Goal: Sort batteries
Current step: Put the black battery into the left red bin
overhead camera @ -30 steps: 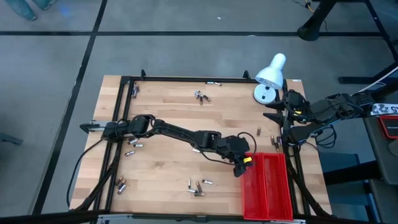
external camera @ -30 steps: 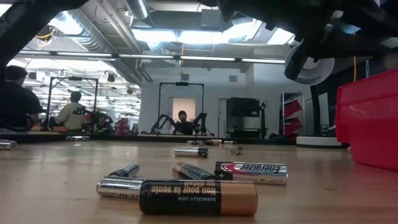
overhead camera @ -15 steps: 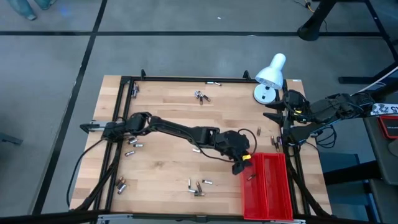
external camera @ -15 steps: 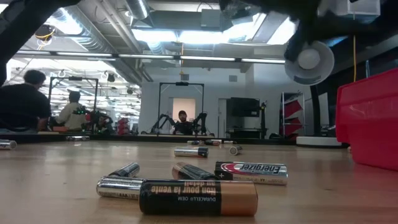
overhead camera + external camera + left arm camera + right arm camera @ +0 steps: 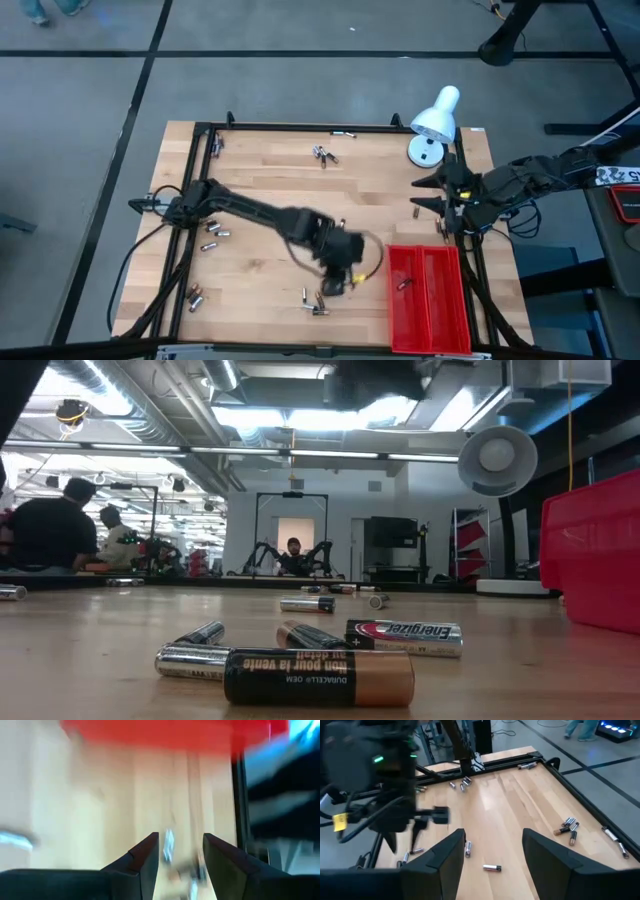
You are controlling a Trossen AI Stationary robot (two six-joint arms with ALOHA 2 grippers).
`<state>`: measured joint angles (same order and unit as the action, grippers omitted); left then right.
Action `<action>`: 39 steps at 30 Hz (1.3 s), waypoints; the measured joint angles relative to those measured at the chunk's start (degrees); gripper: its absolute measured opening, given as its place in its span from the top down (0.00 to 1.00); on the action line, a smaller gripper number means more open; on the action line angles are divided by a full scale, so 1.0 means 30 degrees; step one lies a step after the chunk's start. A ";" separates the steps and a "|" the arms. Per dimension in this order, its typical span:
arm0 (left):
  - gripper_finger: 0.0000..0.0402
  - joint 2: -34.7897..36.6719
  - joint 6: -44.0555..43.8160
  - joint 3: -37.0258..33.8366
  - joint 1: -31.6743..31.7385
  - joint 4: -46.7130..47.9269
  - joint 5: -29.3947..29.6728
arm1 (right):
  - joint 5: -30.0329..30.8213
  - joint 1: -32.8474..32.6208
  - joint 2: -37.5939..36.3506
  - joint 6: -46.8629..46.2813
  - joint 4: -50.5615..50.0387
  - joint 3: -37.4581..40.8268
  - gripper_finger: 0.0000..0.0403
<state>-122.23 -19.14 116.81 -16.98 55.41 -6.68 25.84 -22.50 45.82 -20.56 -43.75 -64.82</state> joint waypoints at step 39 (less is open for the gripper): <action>0.65 -0.0641 1.4192 -0.6845 -0.2607 -0.5333 0.1355 | -0.4781 0.0002 0.5897 -0.3276 0.0264 0.3140 0.51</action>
<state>-124.16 23.44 96.28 -24.80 39.41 -2.61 11.49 -22.50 63.51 -30.39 -42.96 -55.40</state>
